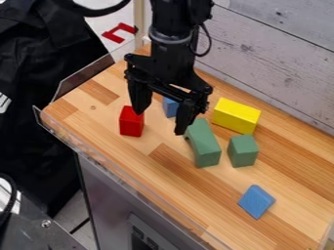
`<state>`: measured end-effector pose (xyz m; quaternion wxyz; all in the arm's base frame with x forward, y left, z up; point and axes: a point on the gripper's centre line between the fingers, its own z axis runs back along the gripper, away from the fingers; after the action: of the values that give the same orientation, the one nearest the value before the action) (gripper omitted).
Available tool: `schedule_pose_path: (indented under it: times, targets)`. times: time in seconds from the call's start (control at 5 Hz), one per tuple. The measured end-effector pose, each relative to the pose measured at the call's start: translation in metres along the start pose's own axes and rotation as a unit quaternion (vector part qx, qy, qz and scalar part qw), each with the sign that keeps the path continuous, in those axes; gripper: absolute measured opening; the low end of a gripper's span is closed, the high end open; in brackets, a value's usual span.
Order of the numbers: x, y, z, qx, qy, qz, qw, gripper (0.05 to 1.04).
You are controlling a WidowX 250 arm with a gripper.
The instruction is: Pick up and place back red wood
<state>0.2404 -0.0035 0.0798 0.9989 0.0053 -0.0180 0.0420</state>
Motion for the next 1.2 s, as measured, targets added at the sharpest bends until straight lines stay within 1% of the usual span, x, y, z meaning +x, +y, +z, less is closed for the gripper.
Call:
schedule_pose_path:
  times: [0.2,0.4,0.6,0.8,1.0,1.2]
  targets:
    - [-0.004,0.0,-0.007,0.0,0.015,0.001,0.9999,0.999]
    - [-0.003,0.01,-0.012,-0.006,0.023,0.027,0.9993,0.999]
    - [0.005,0.021,-0.011,-0.013,0.017,0.054,0.9983,0.999]
    - [0.005,0.033,-0.011,-0.01,0.019,0.072,0.9972,0.999]
    - [0.005,0.043,-0.008,0.004,0.019,0.087,0.996,0.999]
    - [0.007,0.054,-0.012,0.001,0.023,0.11,0.9937,0.999]
